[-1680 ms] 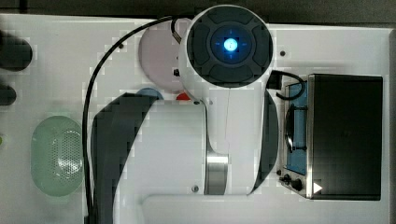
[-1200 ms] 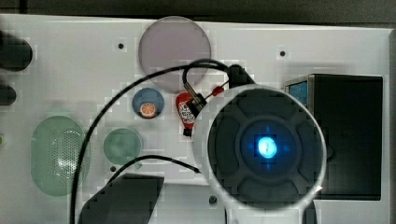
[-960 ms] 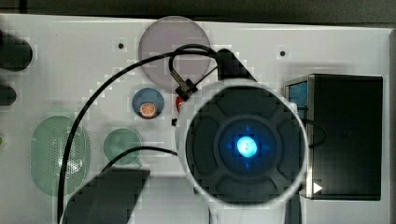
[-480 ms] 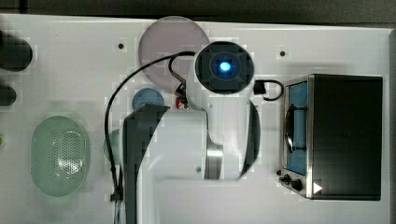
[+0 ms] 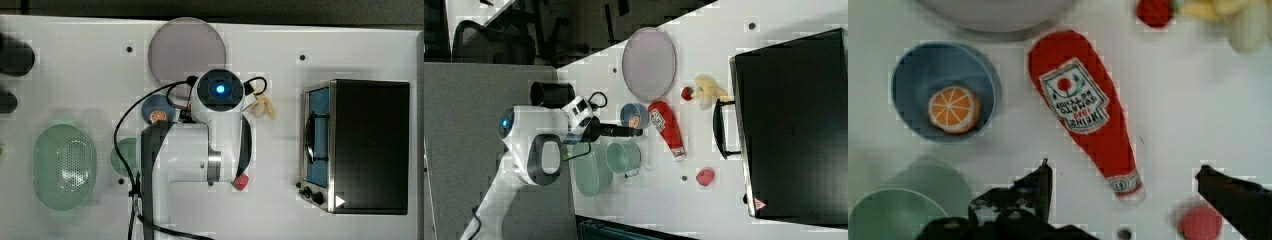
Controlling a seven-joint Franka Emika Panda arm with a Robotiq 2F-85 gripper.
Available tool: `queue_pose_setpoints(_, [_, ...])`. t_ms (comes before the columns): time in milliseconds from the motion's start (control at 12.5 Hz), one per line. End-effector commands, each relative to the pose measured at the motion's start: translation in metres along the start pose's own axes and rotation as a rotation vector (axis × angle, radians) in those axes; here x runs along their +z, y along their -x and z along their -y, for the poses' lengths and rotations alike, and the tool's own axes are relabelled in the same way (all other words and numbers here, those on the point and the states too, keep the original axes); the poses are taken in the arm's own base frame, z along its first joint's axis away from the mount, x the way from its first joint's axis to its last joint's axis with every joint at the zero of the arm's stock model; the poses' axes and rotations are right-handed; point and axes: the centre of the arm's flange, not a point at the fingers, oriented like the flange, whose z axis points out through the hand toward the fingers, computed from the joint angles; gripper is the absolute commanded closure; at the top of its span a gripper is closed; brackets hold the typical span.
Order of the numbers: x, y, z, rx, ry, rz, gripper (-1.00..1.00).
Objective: Pick Ketchup from the table and place it in strainer.
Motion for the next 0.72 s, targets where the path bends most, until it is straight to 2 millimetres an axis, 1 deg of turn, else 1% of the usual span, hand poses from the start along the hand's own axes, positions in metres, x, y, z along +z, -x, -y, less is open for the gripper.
queue_pose_setpoints(80, [0.024, -0.010, 0.009, -0.237, -0.010, -0.046, -1.00])
queue_pose_setpoints(320, [0.067, -0.013, 0.015, -0.347, -0.019, -0.079, -1.00])
queue_pose_setpoints(560, [0.114, -0.004, 0.011, -0.363, -0.020, -0.045, -1.00])
queue_pose_setpoints(720, [0.140, 0.001, 0.005, -0.369, -0.010, -0.031, -1.00])
